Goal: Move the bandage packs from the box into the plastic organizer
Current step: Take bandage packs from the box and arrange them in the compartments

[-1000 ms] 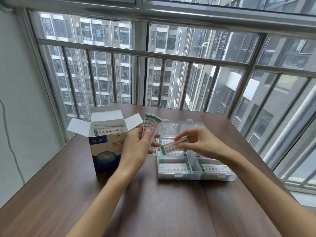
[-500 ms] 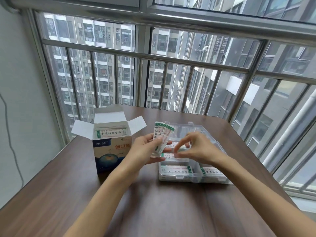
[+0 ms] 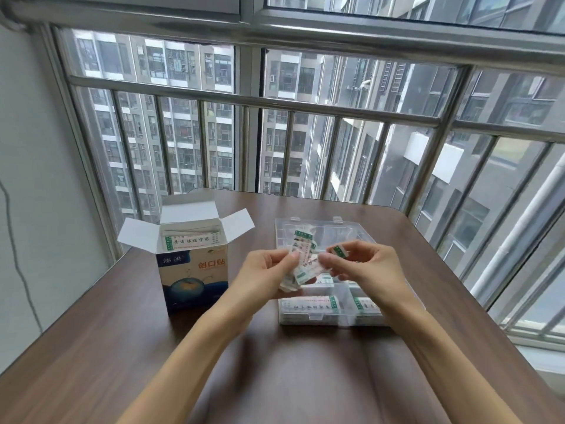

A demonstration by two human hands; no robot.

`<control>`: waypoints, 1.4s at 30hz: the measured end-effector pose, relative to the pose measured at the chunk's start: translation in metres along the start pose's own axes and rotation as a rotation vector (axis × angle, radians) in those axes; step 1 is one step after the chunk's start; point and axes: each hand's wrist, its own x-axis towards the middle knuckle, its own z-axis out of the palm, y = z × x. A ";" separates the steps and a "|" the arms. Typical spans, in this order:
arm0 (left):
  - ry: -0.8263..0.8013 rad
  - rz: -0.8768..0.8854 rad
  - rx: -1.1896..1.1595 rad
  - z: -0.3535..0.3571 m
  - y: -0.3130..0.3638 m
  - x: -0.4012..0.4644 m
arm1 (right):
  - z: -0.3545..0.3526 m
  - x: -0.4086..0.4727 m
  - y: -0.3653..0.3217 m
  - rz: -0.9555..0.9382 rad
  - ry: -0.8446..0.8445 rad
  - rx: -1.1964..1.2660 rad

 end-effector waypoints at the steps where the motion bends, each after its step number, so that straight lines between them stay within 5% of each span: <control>1: 0.021 0.011 0.023 0.000 -0.001 0.000 | -0.003 -0.002 -0.001 -0.017 -0.007 -0.001; 8: -0.007 0.022 0.080 0.002 0.002 -0.005 | -0.014 -0.002 -0.002 -0.065 -0.118 -0.115; 12: -0.005 0.060 0.105 0.001 0.005 -0.006 | -0.011 -0.003 -0.004 -0.007 -0.140 0.056; 19: 0.055 0.177 0.178 0.007 0.005 -0.008 | 0.004 -0.001 0.003 0.113 0.089 0.195; 28: 0.038 0.143 0.208 0.014 -0.003 0.000 | 0.032 -0.002 0.008 -0.243 0.356 0.071; 36: 0.115 0.200 0.232 0.007 -0.001 0.004 | 0.021 0.003 0.001 -0.248 -0.015 -0.277; 42: 0.267 0.217 0.342 -0.001 -0.007 0.006 | 0.000 -0.005 0.008 -0.220 -0.079 -0.365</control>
